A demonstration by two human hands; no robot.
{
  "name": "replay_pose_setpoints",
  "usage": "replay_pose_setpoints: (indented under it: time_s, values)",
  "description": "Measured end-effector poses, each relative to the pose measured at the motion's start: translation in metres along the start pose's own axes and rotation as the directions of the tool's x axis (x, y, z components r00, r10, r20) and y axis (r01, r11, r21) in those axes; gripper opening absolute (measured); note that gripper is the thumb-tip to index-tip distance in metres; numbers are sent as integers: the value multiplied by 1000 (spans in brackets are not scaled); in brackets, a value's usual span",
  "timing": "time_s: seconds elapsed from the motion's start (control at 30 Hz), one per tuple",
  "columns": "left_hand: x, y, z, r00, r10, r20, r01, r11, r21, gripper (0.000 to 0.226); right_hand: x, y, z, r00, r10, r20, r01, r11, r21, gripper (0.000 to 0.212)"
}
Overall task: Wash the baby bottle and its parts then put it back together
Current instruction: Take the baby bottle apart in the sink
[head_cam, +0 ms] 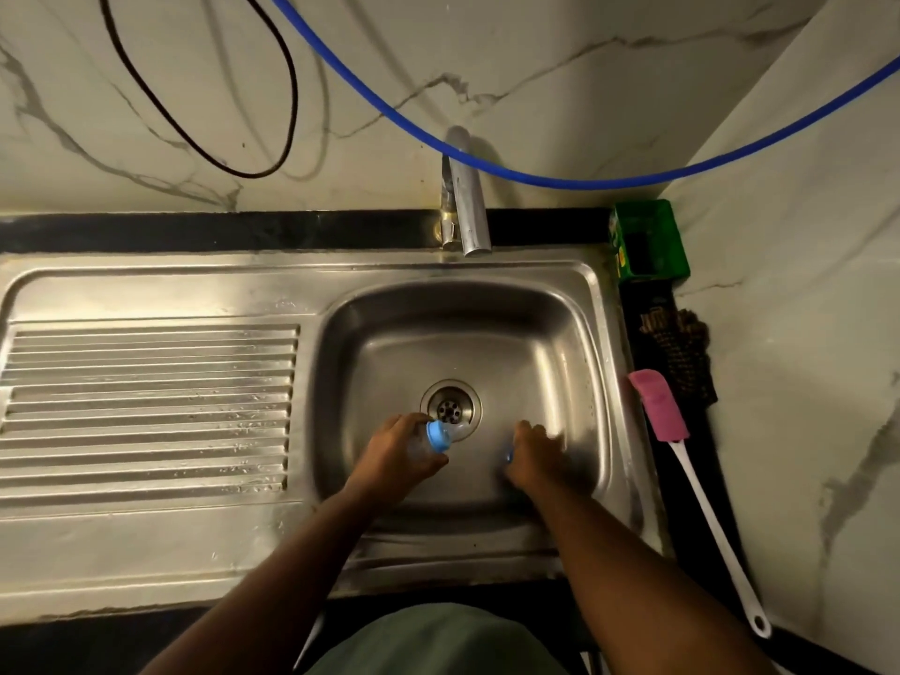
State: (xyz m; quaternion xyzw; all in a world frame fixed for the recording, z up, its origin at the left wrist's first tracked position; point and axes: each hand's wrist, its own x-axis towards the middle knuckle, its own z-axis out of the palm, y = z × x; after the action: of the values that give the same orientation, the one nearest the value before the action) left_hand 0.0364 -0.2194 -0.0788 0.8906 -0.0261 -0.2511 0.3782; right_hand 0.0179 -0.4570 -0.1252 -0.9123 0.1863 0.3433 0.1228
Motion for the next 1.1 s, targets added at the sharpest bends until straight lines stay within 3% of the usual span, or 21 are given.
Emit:
replay_pose_setpoints:
  time_s: [0.3,0.37,0.47,0.5,0.57,0.63,0.67,0.83,1.0,1.1]
  values:
    - [4,-3,4,1000,-5,31,5,1000,-16,66,3,-5,6,998,63,9,-62,992,-111,50]
    - [4,-3,2,1000,7,23,-6,1000,-15,66,-2,-9,-4,997,41,-60,-46,995,-93,54]
    - [1,0,-3,1000,-9,12,9,1000,1,67,-18,-24,-26,937,-35,-347,117,969,218,42]
    - [1,1,-4,1000,-10,13,10,1000,-8,68,-23,-31,-34,933,-11,-361,162,906,390,44]
    - [-4,7,-8,1000,12,27,-11,999,-47,70,-37,-49,-49,985,-41,-165,140,748,649,57]
    - [-12,15,-13,998,55,39,-52,997,-54,68,-54,-63,-58,985,-169,39,100,739,666,67]
    - [-14,17,-14,996,75,41,-73,996,-47,68,-61,-67,-60,974,-212,78,116,765,634,65]
    - [-33,22,-29,981,175,86,-172,984,-41,46,-87,-67,-61,956,-279,-89,271,729,628,44]
    - [-51,25,-42,968,248,49,-245,968,-59,43,-111,-68,-73,939,-335,73,208,725,657,48]
    - [-57,29,-49,955,290,57,-285,955,-82,40,-122,-67,-78,921,-389,30,252,652,715,49]
